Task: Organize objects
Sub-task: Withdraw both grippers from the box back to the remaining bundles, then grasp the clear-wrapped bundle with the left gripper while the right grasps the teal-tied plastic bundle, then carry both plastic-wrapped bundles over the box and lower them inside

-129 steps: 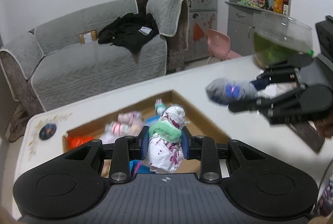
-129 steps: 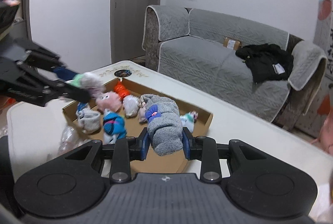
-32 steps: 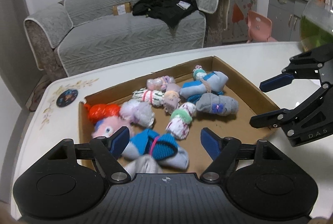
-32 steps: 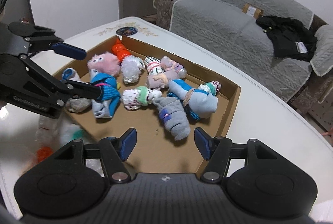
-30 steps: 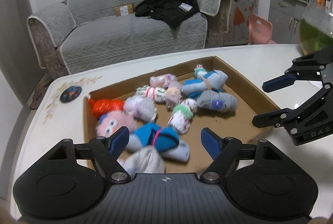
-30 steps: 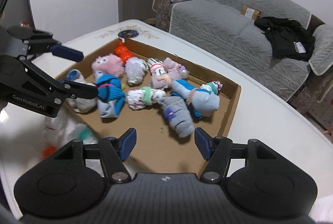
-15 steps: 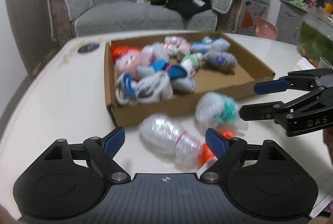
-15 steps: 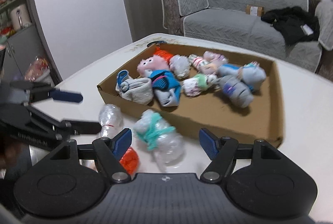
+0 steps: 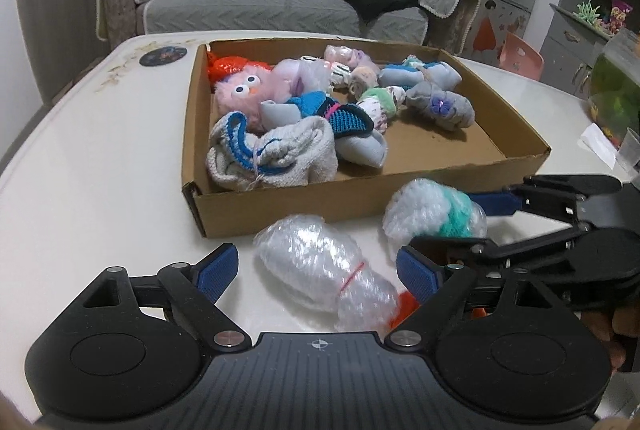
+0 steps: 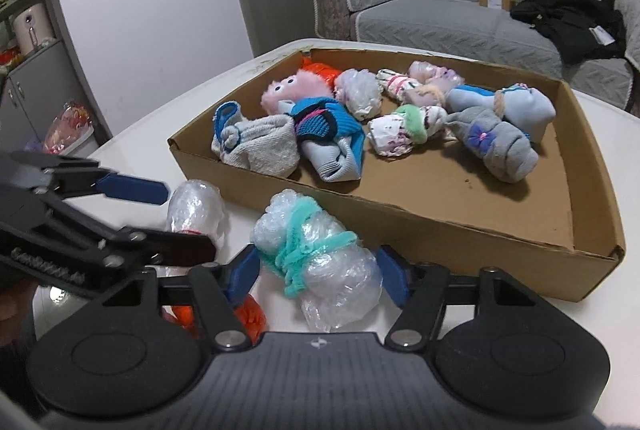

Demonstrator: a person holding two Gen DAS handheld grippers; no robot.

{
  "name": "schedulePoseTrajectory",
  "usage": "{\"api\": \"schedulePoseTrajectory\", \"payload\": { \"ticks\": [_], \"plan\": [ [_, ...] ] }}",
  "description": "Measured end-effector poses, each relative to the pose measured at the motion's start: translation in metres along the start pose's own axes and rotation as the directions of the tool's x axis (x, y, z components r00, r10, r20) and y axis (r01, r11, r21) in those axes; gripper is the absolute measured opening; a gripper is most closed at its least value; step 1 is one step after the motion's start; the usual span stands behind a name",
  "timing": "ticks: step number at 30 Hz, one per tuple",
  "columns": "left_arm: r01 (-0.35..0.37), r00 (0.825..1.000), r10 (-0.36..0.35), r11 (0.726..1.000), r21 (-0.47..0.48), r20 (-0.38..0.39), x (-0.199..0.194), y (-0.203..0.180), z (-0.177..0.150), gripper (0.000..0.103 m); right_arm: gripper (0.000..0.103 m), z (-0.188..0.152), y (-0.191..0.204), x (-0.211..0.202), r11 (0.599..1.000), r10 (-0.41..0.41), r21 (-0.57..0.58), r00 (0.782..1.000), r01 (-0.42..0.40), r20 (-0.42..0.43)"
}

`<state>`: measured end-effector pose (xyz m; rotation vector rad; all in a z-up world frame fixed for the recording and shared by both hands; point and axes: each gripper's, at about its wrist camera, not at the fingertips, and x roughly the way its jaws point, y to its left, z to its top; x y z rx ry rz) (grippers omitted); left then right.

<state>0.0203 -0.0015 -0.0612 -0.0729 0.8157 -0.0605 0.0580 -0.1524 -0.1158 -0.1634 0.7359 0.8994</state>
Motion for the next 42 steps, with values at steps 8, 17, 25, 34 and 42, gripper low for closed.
{"api": "schedulePoseTrajectory", "payload": {
  "ticks": [8, 17, 25, 34, 42],
  "plan": [
    [0.04, 0.999, -0.041, 0.999, -0.028, -0.03, 0.012, 0.002, -0.004, 0.074, 0.053, -0.011, -0.003, -0.021, 1.0, -0.024, 0.0, 0.999, 0.024, 0.04],
    [0.039, 0.999, -0.039, 0.999, -0.008, -0.022, 0.009, -0.003, -0.006, 0.052, 0.053, -0.037, -0.018, -0.051, 0.997, -0.055, 0.056, 0.997, 0.052, 0.051],
    [0.007, 1.0, -0.007, 1.0, -0.007, -0.014, -0.003, 0.005, -0.006, 0.048, 0.05, -0.037, -0.027, -0.06, 0.995, -0.061, 0.087, 0.996, 0.055, 0.067],
    [-0.039, 0.996, 0.032, 0.995, 0.089, 0.079, -0.042, 0.003, 0.018, 0.048, 0.05, -0.023, -0.05, -0.093, 0.99, -0.093, 0.118, 0.987, 0.077, 0.133],
    [-0.07, 0.987, 0.035, 0.973, 0.218, 0.159, -0.062, -0.019, 0.065, 0.048, 0.05, 0.019, -0.069, -0.115, 0.988, -0.145, 0.074, 0.971, 0.133, 0.189]
  ]
}}
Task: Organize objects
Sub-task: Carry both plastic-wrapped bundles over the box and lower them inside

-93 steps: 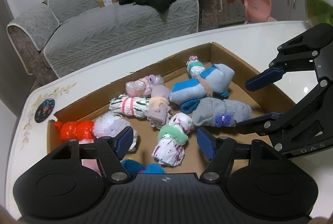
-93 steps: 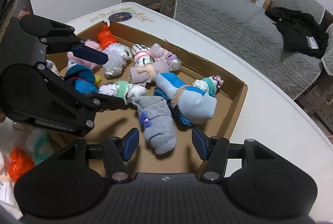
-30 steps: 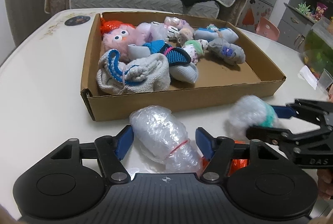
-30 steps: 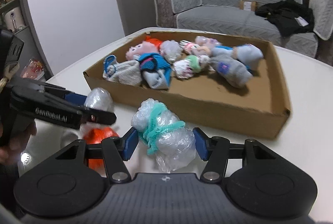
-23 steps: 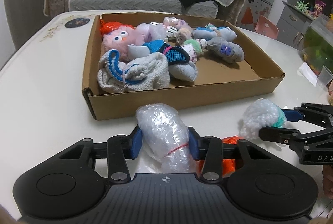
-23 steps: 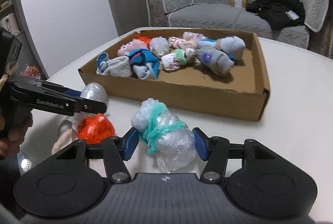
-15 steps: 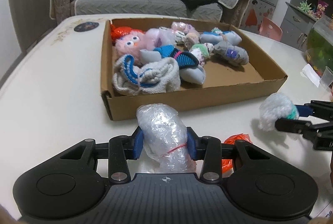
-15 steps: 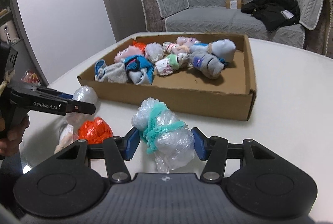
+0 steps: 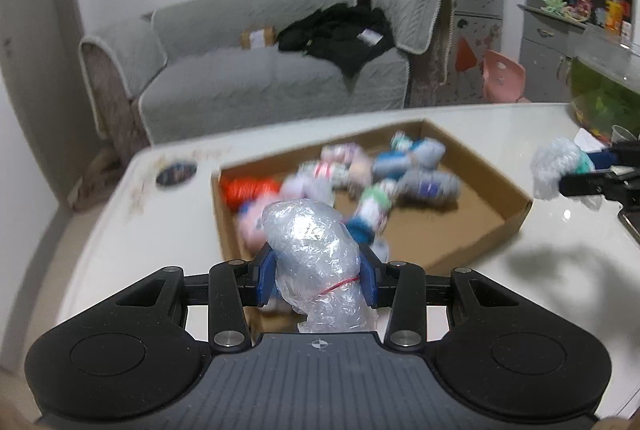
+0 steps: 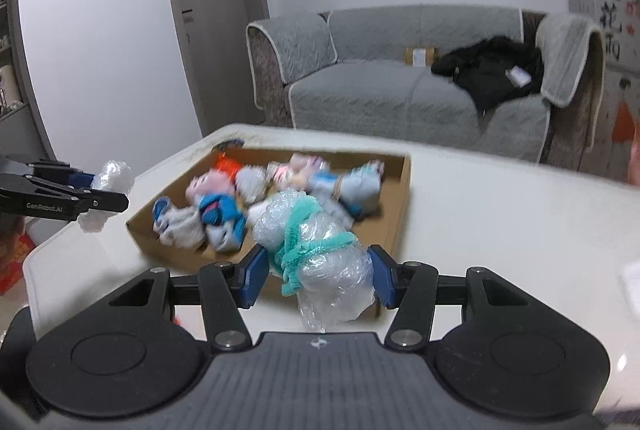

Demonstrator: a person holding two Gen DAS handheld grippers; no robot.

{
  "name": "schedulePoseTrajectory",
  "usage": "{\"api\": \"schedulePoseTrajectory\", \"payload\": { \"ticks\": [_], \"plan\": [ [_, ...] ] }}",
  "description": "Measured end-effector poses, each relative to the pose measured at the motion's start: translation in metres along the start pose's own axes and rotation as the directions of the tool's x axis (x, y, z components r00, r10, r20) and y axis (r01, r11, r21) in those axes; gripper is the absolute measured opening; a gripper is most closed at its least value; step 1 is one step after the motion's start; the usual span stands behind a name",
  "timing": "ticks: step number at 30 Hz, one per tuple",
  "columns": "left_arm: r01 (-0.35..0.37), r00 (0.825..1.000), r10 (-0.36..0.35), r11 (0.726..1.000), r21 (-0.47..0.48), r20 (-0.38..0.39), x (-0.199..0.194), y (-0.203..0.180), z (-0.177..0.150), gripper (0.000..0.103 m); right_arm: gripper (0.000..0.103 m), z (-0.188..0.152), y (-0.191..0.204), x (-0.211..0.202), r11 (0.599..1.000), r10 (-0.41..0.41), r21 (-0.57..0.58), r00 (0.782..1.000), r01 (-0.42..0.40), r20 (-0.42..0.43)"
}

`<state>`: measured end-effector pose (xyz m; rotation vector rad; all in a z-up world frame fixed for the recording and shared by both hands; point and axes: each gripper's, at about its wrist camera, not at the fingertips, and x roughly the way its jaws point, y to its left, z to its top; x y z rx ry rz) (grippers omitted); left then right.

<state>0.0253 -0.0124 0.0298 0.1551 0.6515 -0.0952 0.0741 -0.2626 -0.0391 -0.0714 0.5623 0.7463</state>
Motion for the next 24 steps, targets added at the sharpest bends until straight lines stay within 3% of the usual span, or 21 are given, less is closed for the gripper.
{"api": "schedulePoseTrajectory", "payload": {
  "ticks": [6, 11, 18, 24],
  "plan": [
    [0.032, 0.998, -0.037, 0.994, 0.105, 0.045, 0.005, -0.024, 0.046, 0.049, 0.05, 0.037, 0.0, 0.015, 0.999, 0.02, -0.048, 1.0, -0.019, 0.015],
    [0.097, 0.994, -0.104, 0.981, 0.168, 0.031, 0.028, -0.046, 0.066, 0.049, 0.05, 0.051, 0.007, 0.04, 0.996, 0.061, -0.07, 0.998, -0.062, -0.021],
    [0.16, 0.986, -0.147, 0.97, 0.185, -0.082, 0.093, -0.068, 0.056, 0.049, 0.05, 0.043, 0.009, 0.086, 0.992, 0.075, -0.086, 0.988, -0.088, -0.135],
    [0.211, 0.967, -0.181, 0.964, 0.162, -0.178, 0.129, -0.069, 0.034, 0.049, 0.05, 0.029, 0.002, 0.111, 0.992, 0.076, -0.085, 0.972, -0.097, -0.221]
  ]
}}
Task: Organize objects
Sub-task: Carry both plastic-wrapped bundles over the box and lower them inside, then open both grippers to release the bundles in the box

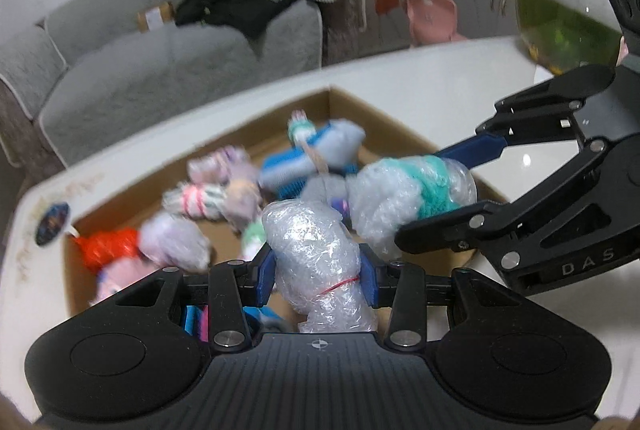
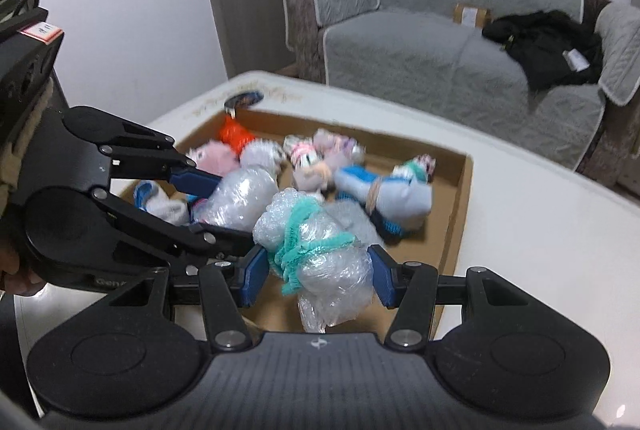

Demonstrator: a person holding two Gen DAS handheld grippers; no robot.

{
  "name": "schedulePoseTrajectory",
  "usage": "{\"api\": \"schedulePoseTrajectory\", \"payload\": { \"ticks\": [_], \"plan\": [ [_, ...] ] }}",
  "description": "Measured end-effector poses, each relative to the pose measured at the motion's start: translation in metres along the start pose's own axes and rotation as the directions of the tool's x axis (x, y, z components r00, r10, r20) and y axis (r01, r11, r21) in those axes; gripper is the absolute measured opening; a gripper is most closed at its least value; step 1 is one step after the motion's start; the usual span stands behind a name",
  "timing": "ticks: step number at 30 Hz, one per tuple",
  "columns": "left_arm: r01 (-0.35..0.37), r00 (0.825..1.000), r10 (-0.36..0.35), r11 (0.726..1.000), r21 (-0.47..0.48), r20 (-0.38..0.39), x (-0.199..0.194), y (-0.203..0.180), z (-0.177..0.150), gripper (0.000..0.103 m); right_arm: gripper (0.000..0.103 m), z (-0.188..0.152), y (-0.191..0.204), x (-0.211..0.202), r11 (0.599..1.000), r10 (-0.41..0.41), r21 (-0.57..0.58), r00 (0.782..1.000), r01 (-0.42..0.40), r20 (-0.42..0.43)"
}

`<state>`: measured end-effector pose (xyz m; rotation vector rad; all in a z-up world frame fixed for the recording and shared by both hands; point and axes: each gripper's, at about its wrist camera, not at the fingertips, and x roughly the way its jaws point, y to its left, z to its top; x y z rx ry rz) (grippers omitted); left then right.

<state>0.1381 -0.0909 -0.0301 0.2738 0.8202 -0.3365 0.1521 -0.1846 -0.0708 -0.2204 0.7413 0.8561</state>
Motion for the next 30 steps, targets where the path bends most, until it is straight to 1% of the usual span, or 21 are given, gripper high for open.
{"api": "schedulePoseTrajectory", "payload": {
  "ticks": [7, 12, 18, 23, 25, 30],
  "plan": [
    [0.003, 0.998, -0.004, 1.0, -0.014, -0.069, 0.027, 0.004, -0.003, 0.049, 0.05, -0.006, -0.002, 0.015, 1.0, 0.006, 0.002, 0.998, -0.006, -0.058],
    [-0.017, 0.995, 0.016, 1.0, -0.012, -0.102, 0.043, 0.006, -0.001, 0.048, 0.05, -0.009, -0.005, 0.025, 1.0, -0.007, -0.009, 0.996, 0.006, -0.091],
    [-0.046, 0.995, 0.039, 0.996, -0.076, -0.092, 0.051, 0.012, 0.004, 0.048, 0.05, -0.001, -0.013, 0.032, 0.999, -0.043, -0.024, 0.995, 0.041, -0.086],
    [-0.093, 0.992, 0.09, 0.995, -0.034, -0.091, 0.052, 0.007, 0.0, 0.048, 0.05, -0.005, -0.01, 0.036, 0.996, -0.073, -0.053, 0.994, 0.068, -0.087],
    [-0.104, 0.991, 0.1, 0.994, -0.037, -0.09, 0.052, 0.008, 0.001, 0.048, 0.05, -0.007, -0.011, 0.037, 0.996, -0.075, -0.048, 0.994, 0.071, -0.085],
    [-0.137, 0.988, 0.136, 0.991, -0.008, -0.076, 0.053, -0.001, 0.001, 0.048, 0.051, -0.007, -0.012, 0.036, 0.996, -0.091, -0.031, 0.994, 0.089, -0.067]
  ]
}}
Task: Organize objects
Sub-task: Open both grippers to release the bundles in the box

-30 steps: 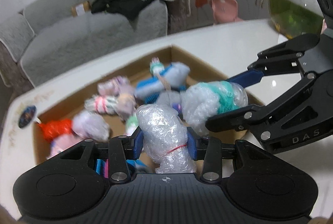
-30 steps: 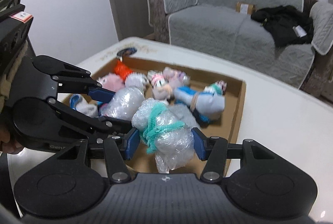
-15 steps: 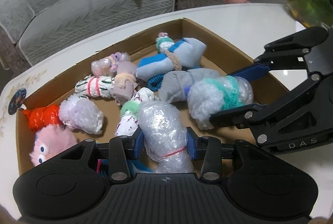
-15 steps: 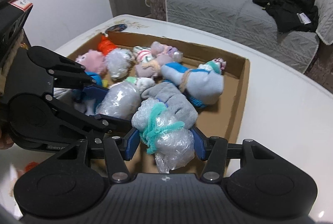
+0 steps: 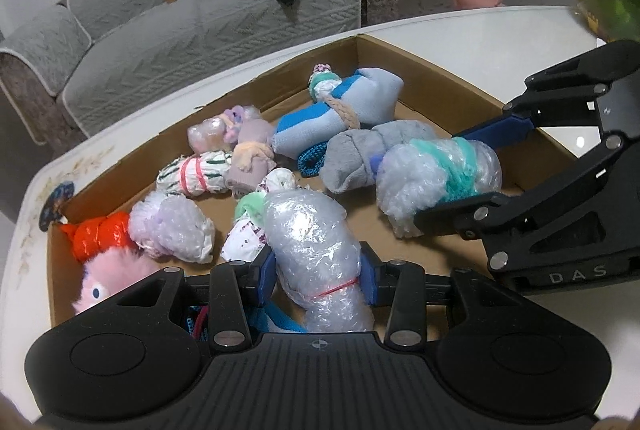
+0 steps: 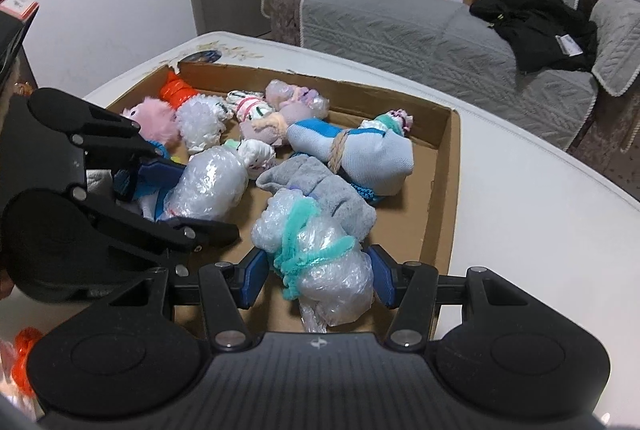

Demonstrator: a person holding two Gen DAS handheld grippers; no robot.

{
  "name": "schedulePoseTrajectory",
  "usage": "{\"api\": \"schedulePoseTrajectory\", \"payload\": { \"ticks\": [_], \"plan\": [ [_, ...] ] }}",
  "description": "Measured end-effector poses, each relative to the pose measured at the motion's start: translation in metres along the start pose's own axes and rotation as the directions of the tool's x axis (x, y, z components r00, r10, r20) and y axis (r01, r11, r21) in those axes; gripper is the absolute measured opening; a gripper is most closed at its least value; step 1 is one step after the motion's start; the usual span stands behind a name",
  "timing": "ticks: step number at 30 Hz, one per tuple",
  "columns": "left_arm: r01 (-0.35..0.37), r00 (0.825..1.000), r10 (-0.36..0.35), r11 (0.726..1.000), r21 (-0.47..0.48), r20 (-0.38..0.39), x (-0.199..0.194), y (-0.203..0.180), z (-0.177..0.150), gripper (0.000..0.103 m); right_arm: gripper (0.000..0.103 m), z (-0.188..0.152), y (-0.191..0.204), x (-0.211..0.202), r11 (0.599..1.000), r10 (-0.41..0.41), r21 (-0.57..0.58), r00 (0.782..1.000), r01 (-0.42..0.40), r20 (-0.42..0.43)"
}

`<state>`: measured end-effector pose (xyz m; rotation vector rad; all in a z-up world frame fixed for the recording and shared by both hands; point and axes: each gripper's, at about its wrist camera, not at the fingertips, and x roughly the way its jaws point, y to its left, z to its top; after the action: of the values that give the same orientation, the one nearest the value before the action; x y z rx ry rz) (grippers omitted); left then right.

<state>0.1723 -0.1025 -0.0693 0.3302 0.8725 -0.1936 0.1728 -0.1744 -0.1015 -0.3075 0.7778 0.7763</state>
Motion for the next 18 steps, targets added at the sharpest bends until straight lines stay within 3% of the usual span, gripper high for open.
{"api": "schedulePoseTrajectory", "payload": {
  "ticks": [4, 8, 18],
  "plan": [
    [-0.015, 1.0, 0.015, 1.0, -0.002, 0.007, 0.0, -0.006, -0.001, 0.051, 0.051, 0.0, -0.004, -0.001, 1.0, -0.005, 0.01, 1.0, 0.005, -0.002],
    [-0.059, 0.998, 0.059, 0.998, 0.012, 0.017, -0.002, -0.008, -0.004, 0.067, 0.053, -0.001, -0.003, -0.003, 1.0, -0.007, 0.016, 1.0, 0.007, 0.0],
    [-0.047, 0.999, 0.047, 0.999, -0.008, 0.014, -0.008, -0.003, -0.011, 0.069, 0.062, -0.009, 0.004, -0.013, 1.0, -0.023, 0.015, 1.0, 0.023, 0.011]
  ]
}}
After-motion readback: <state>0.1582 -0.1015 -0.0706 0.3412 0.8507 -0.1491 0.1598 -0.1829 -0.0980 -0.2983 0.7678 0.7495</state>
